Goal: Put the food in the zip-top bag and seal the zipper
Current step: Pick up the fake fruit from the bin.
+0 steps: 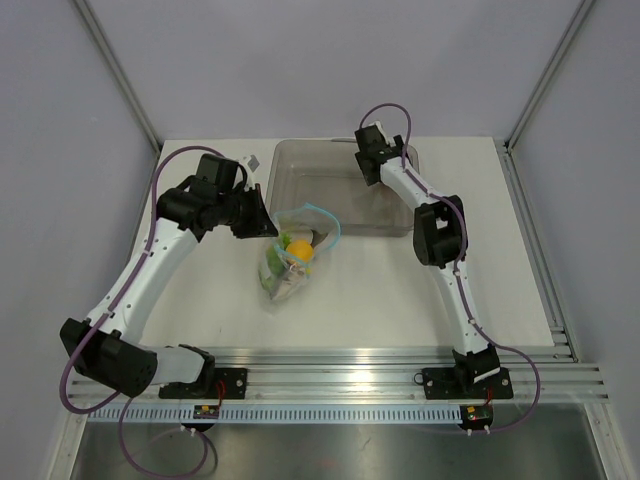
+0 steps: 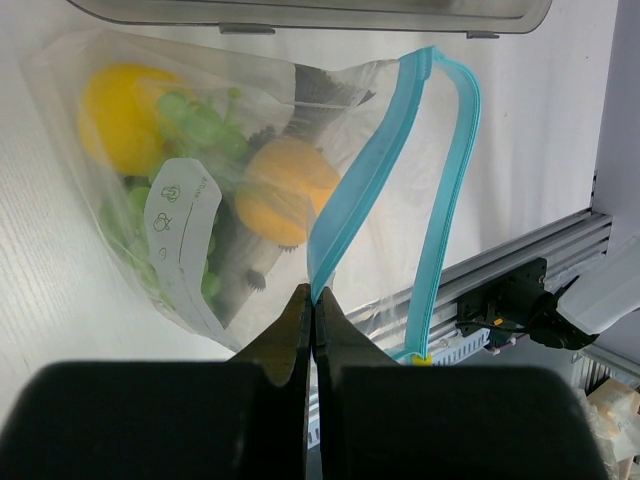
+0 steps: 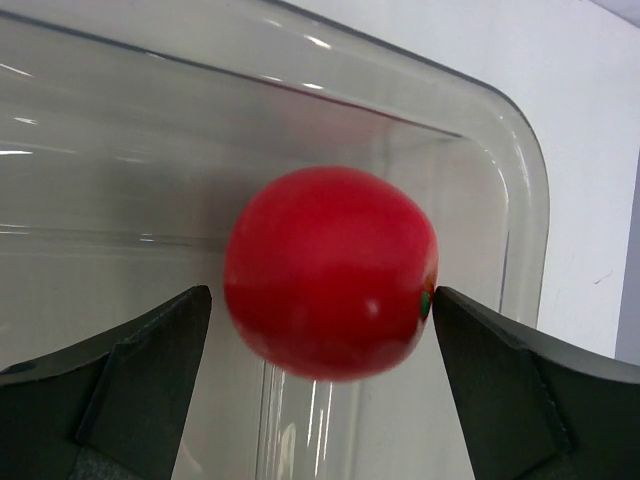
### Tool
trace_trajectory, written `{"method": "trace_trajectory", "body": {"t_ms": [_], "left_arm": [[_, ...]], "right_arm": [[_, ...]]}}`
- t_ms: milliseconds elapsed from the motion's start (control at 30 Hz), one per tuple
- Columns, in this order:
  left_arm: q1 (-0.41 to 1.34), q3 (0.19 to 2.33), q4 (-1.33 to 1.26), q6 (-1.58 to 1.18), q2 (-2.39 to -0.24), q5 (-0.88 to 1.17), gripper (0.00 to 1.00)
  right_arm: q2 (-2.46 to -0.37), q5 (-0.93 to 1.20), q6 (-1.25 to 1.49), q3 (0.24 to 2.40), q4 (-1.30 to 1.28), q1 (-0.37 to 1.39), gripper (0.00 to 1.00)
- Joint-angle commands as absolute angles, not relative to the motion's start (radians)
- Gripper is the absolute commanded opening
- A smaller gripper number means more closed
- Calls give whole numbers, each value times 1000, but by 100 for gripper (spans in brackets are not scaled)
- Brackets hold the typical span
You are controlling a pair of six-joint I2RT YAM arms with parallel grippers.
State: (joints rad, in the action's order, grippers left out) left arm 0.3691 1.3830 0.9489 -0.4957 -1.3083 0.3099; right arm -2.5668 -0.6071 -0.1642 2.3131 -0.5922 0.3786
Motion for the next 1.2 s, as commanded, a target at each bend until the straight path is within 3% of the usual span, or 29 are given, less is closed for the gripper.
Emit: {"method": "trace_trajectory", "body": {"t_ms": [0,100,400,700,867,1167], "left_arm": [[370,1382,928,-495,-1279,305,0],[370,1381,925,-502,-1279,308,0],[370,1370,927,-506,-1272,311,0],[370,1359,917,-506,-1261,313,0],[370,1356,905,-508,-1261,322,0],[370,1324,858,-526,-1255,334,0]], "right_arm": [[-2586,-643,-207,2361,-548,367,99],[-2589,-647,-219,2358,-528,367,97],[-2430,-575,-147,2174,-465,368,64],[-2076,-404,-6,1841,-434,370,60],[-1841,-137,127,1676,-428,393,57],[-1540,57,193,1592,-485,587,56]]}}
